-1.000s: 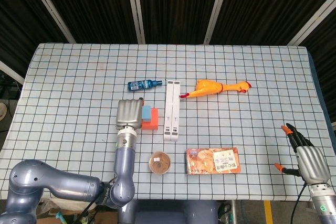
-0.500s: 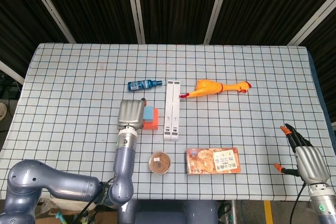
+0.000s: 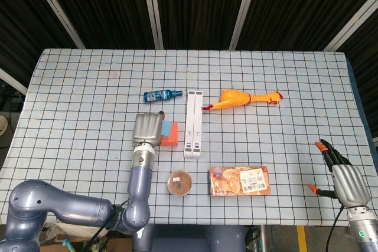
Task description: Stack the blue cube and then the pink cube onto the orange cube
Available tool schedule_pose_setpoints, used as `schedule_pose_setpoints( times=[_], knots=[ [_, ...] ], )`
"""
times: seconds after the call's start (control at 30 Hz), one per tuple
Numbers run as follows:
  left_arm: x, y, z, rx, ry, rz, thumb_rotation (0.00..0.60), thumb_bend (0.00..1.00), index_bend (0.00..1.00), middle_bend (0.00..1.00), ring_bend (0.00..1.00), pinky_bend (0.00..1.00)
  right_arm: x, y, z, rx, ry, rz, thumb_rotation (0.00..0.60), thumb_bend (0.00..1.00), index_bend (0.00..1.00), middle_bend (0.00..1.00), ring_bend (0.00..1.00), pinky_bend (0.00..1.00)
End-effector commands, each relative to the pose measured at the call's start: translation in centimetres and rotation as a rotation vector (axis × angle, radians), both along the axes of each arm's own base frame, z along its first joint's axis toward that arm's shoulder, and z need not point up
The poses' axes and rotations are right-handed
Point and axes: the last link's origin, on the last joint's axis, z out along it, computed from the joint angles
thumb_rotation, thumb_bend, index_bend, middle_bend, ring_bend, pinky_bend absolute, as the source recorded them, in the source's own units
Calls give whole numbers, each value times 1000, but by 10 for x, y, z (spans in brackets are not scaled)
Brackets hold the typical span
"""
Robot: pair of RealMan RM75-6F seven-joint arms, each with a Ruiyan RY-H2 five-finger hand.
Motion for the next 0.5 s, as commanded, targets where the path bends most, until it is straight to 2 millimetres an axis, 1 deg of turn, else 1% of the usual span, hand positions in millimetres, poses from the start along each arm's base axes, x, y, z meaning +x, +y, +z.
schedule_pose_setpoints(
  times=[0.03,0.27,0.5],
  knots=[
    [1,-1,0,-1,-4,-4,600,341,317,839,696,749,0,0,0,0,0,0,600,56,88,58,163,289],
    [5,-2,1,11,-5,-15,600,342,321,839,696,749,-1,0,0,3,-2,-6,600,56,88,57,163,289],
    [6,-3,3,26,-3,-1,600,342,350,841,696,749,0,0,-1,10,-1,-3,600,56,88,58,163,289]
  ],
)
